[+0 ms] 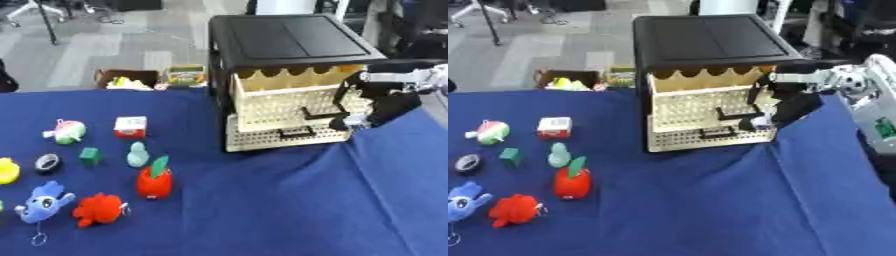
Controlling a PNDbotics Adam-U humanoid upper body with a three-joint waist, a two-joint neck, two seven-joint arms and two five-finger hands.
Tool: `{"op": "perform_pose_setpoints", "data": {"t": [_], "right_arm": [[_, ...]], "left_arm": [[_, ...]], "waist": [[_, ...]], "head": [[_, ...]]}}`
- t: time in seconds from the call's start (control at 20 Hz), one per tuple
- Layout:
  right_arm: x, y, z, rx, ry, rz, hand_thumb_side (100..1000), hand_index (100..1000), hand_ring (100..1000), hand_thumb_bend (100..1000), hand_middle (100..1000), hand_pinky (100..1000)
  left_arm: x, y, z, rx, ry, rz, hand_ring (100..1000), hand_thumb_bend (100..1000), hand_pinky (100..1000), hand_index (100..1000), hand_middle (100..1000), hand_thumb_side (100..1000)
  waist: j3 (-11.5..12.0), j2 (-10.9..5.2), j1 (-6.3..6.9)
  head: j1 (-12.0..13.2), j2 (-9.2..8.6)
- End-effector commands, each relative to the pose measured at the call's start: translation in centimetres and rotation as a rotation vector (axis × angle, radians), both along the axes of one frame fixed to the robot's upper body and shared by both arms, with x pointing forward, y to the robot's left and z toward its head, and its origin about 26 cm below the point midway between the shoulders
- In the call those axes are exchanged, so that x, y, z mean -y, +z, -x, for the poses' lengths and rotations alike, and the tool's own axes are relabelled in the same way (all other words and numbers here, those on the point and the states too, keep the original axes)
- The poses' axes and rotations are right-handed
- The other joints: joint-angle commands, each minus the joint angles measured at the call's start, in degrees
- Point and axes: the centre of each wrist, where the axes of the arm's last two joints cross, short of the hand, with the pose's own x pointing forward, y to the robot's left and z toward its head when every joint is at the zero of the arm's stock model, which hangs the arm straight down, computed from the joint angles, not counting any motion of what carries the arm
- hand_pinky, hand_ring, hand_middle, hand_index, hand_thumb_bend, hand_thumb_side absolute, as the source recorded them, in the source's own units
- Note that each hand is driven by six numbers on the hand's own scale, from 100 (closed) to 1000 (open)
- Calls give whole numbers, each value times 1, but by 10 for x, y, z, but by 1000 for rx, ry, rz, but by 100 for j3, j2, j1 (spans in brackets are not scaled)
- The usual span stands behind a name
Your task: Pick up objects from table and place into drawer.
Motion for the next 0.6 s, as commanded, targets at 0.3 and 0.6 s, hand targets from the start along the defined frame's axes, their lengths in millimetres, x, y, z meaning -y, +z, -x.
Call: {"op": "perform_pose_setpoints", "data": {"t": [0.3, 0.6], "right_arm": [[6, 16, 6, 45, -15, 12, 658, 814, 150, 439, 100, 100], [5, 6, 3, 5, 5, -12, 635, 807, 143, 423, 100, 100]], "left_arm": [[-3, 9, 4, 32, 11, -13, 853, 100, 625, 809, 696, 745], [-2, 8, 4, 26, 10, -15, 855, 100, 624, 808, 695, 752]], "waist": [[5, -106, 2], [13, -83, -8]], "head": [[-5, 49], [-1, 126]]}}
